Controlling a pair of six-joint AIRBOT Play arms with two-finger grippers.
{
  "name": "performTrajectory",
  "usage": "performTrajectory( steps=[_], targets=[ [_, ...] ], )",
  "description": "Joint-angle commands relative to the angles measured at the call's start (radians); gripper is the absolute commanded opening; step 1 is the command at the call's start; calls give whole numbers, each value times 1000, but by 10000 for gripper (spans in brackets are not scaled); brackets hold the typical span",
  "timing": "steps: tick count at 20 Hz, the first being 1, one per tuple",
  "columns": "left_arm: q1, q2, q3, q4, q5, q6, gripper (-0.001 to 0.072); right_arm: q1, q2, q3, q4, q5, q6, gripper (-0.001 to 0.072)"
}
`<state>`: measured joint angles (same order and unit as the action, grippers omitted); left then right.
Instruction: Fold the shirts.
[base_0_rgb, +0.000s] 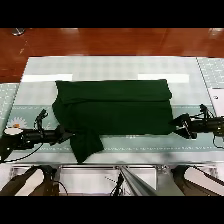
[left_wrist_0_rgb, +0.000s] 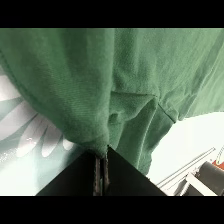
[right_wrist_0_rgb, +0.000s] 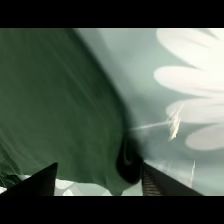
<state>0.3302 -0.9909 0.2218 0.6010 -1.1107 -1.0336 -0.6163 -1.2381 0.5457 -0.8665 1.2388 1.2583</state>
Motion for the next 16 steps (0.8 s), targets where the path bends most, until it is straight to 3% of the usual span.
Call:
performTrajectory(
  steps=[1,3,4,5,9,12,16],
  targets=[
    [0,1,0,0,0,0,36,63,-14,0,25,-16,-30,502],
    [0,1,0,0,-2,0,36,139,-14,21,1,-24,-36,460],
    [0,1,0,0,-3,0,36,160,-14,38,-8,-26,-36,173],
    [0,1,2,0,-5,0,36,164,-14,59,-6,-26,-34,32],
    [0,1,139,0,-53,-1,36,164,-14,200,-33,34,-14,32],
    [-7,-26,290,0,8,-68,36,166,-14,292,34,-2,-16,32],
    [-65,-199,534,0,47,-95,36,173,-61,374,127,-75,-62,32]
  ],
)
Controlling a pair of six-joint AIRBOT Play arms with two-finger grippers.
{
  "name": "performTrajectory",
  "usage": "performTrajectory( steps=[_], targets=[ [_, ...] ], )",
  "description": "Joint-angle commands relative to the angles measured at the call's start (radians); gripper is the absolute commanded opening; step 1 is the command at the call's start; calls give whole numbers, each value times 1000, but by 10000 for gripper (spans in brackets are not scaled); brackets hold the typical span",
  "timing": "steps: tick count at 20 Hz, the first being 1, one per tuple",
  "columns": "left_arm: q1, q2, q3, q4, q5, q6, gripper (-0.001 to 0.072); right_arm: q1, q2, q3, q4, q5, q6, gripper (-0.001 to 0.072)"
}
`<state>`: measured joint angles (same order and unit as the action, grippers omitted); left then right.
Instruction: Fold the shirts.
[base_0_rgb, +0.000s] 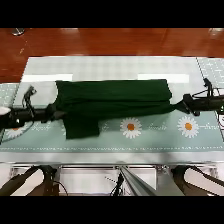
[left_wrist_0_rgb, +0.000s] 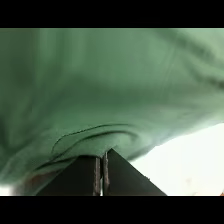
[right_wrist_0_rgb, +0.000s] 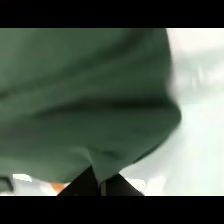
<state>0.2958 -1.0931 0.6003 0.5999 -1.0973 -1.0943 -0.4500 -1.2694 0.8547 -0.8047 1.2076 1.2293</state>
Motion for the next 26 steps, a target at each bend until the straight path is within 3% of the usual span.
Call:
performTrajectory(
  steps=[1,8,17,18,19,20,24,26],
  targets=[
    [-43,-159,225,2,33,-61,36,24,-66,99,66,-43,-36,32],
    [-90,-529,627,3,21,-195,35,156,-359,402,65,-120,51,32],
    [-91,-758,849,5,18,-219,37,166,-597,644,65,-120,132,33],
    [-90,-762,849,5,12,-217,95,166,-601,644,65,-122,130,136],
    [-89,-761,850,5,-11,-216,397,164,-602,644,66,-119,129,495],
    [-79,-759,857,7,-45,-218,695,155,-599,646,66,-109,108,626],
    [66,-728,981,195,-331,-330,701,28,-596,706,51,63,77,626],
    [126,-638,961,317,-323,-364,701,-35,-597,703,17,106,84,625]
  ],
)
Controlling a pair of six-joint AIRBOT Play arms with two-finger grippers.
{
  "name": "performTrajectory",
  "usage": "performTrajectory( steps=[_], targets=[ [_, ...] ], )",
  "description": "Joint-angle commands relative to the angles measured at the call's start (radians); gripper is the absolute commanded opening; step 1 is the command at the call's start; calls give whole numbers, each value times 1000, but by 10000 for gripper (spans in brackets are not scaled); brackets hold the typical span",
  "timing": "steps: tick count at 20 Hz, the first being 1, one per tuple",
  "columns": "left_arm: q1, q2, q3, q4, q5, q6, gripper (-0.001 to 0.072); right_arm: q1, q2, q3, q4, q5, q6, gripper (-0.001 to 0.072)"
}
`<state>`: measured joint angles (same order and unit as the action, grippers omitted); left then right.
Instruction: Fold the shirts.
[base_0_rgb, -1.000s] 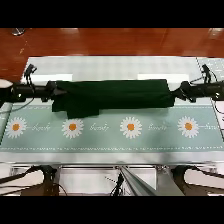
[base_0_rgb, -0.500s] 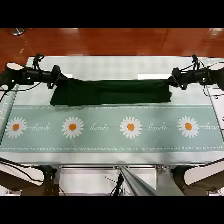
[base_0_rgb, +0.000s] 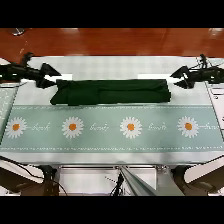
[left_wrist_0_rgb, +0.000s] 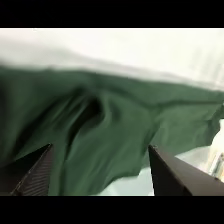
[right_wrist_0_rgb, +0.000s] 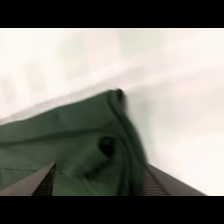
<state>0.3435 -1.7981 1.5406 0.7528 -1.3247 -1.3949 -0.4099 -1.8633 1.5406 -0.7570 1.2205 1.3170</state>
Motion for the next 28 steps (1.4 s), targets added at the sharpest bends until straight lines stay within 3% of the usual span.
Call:
performTrajectory(
  steps=[1,2,5,8,11,12,14,15,16,21,25,28],
  targets=[
    [88,121,-8,209,-56,-70,701,-88,-3,5,-56,90,12,624],
    [85,184,-57,228,-4,-70,701,-88,-3,-10,-69,76,13,625],
    [-35,376,-245,220,86,65,702,-45,-45,-28,-53,74,11,625],
    [-177,503,-380,220,220,74,702,41,-76,-28,-45,73,-3,624],
    [-285,502,-391,219,243,74,702,124,-77,-27,-35,71,-19,623],
    [-318,495,-391,216,252,74,701,147,-77,-27,-35,70,-18,589],
    [-375,484,-391,216,261,74,690,170,-64,-25,-25,103,-13,37],
    [-398,483,-391,216,260,74,442,170,-42,-25,-23,132,-25,32],
    [-419,483,-391,213,260,75,33,162,-9,-25,-32,156,-26,32],
    [-584,475,-391,155,396,76,36,130,297,-105,-230,220,-10,32],
    [-778,388,-352,152,576,23,35,125,628,-314,-247,213,-16,32],
    [-894,235,-232,153,580,-24,35,125,860,-455,-234,208,31,32]
  ],
)
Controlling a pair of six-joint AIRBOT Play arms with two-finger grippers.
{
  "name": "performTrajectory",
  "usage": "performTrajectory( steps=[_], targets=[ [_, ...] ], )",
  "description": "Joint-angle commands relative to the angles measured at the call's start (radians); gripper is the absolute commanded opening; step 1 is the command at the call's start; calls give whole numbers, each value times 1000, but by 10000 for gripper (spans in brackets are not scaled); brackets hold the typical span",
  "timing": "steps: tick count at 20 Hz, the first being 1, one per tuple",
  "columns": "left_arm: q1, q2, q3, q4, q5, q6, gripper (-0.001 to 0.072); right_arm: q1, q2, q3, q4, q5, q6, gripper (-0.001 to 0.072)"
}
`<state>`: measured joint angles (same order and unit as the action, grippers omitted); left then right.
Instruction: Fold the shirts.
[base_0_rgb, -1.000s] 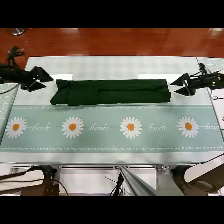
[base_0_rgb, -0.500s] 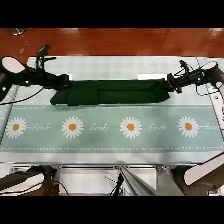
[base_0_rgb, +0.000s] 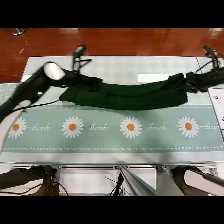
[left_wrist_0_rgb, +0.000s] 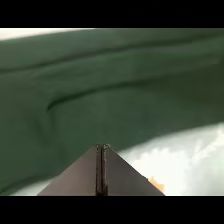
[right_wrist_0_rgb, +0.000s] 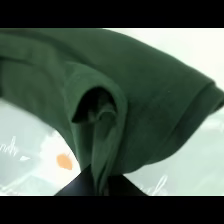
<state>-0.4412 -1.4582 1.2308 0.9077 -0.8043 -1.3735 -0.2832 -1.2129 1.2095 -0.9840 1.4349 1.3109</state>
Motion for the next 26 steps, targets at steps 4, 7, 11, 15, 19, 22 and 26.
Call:
performTrajectory(
  steps=[4,7,11,15,19,22,26],
  targets=[
    [-260,-317,271,-5,26,-148,36,-2,402,-177,45,0,91,32],
    [-378,-426,382,-74,22,-151,35,-1,463,-177,80,3,111,32],
    [-479,-497,455,-153,-9,-129,36,0,468,-177,105,-3,111,32],
    [-404,-468,473,-129,-82,-116,36,0,468,-177,115,-3,111,32],
    [-152,-355,432,-6,-281,-130,36,17,452,-176,149,-23,110,32],
    [1,-106,227,174,-277,-175,37,179,380,-170,197,-146,113,31],
    [139,356,-175,246,-149,-177,37,479,132,-47,198,-373,126,31]
  ],
)
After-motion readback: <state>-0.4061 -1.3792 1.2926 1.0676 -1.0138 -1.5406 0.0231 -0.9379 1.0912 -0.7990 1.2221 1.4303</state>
